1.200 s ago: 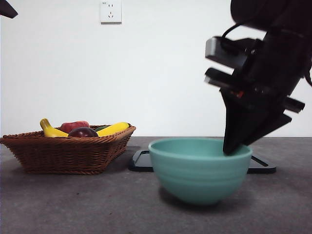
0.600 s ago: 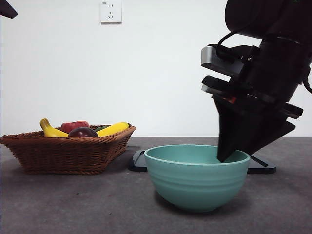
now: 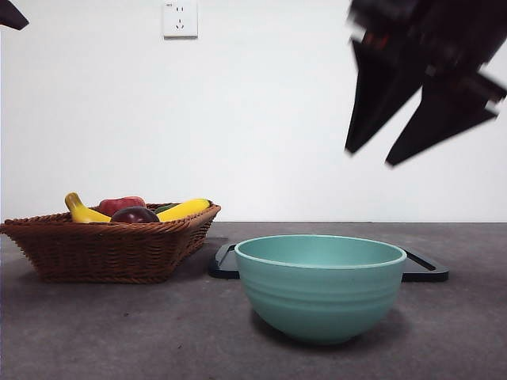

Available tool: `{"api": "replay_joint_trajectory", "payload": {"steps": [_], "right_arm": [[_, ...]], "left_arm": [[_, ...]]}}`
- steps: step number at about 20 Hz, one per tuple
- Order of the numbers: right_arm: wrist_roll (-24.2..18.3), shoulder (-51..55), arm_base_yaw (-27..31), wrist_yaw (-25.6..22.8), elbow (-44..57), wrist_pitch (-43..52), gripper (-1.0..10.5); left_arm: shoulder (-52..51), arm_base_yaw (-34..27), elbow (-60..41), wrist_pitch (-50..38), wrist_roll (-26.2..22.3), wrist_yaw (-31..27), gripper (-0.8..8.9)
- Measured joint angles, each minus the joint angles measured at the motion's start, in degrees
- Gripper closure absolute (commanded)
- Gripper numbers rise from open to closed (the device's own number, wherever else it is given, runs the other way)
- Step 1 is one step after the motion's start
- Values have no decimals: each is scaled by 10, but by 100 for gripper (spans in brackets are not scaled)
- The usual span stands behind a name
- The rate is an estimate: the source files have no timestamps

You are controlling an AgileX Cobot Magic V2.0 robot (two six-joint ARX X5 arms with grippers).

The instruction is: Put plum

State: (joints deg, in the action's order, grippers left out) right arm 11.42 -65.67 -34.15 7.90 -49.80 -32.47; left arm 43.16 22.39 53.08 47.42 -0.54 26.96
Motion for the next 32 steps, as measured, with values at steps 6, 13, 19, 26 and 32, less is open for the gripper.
{"api": "replay_joint_trajectory", "payload": {"steps": [6, 13, 19, 26, 32], "right_arm": [[0, 133, 0, 24, -5, -67, 680], [11, 225, 0, 91, -6, -206, 680], [11, 234, 0, 100, -6, -217, 680], [11, 234, 0, 100, -6, -216, 703], [10, 234, 0, 100, -6, -216, 942]], "left_arm": [[0, 0, 0, 0, 0, 0, 408], [0, 0, 0, 11, 0, 0, 408], [0, 0, 0, 19, 0, 0, 408], [0, 0, 0, 19, 0, 0, 546], [0, 0, 0, 19, 0, 0, 806]]}}
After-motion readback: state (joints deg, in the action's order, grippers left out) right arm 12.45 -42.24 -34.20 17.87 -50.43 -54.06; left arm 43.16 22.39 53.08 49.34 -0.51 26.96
